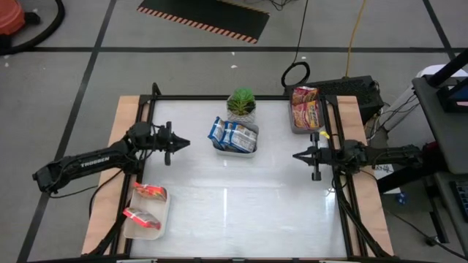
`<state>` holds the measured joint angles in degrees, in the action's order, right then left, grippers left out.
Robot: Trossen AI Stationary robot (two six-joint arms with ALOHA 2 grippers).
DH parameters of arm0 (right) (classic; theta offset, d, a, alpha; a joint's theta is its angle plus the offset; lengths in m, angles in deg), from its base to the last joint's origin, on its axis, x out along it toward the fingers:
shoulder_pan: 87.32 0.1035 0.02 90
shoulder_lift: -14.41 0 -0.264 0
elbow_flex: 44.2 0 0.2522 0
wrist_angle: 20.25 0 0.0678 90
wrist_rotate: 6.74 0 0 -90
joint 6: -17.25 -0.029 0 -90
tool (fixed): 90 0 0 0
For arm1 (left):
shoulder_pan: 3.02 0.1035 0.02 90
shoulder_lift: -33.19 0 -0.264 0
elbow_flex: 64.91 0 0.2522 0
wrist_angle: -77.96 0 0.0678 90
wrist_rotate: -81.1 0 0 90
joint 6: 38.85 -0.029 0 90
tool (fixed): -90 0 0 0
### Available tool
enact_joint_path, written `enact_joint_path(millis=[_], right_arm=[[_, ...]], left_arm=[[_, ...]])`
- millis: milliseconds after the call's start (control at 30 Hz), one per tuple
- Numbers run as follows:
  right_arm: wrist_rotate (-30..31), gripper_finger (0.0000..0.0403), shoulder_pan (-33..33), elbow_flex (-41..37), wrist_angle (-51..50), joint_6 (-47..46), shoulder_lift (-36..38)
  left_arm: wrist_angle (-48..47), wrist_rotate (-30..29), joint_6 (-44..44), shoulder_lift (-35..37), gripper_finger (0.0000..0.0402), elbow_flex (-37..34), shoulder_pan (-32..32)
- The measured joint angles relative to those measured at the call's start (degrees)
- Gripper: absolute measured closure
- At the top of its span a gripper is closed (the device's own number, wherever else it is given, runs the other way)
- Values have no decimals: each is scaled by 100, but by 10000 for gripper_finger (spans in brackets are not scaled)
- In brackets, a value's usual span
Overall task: Sort Maruchan noodles
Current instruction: Return to Home Position
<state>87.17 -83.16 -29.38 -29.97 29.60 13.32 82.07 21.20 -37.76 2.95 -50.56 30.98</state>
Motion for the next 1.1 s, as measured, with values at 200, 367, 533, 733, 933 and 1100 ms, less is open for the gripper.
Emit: enact_joint_path(millis=[200,367,533,733,933,1100], right_arm=[[-1076,403,-32,-7,188,-103,49],[-1295,403,-34,-11,204,-39,103],[-1008,403,-64,-16,147,7,101],[-303,403,-124,-20,-215,-226,99],[-251,403,-146,-20,-185,-336,95],[49,403,-146,-20,-195,-759,91]], left_arm=[[131,-59,37,-4,357,-1,0],[240,-66,109,-4,357,-1,0],[246,-65,259,-4,357,-1,-7],[280,-64,232,-4,357,-1,-180],[304,-75,232,-4,357,-1,-258],[302,-161,283,-4,357,-1,-258]])
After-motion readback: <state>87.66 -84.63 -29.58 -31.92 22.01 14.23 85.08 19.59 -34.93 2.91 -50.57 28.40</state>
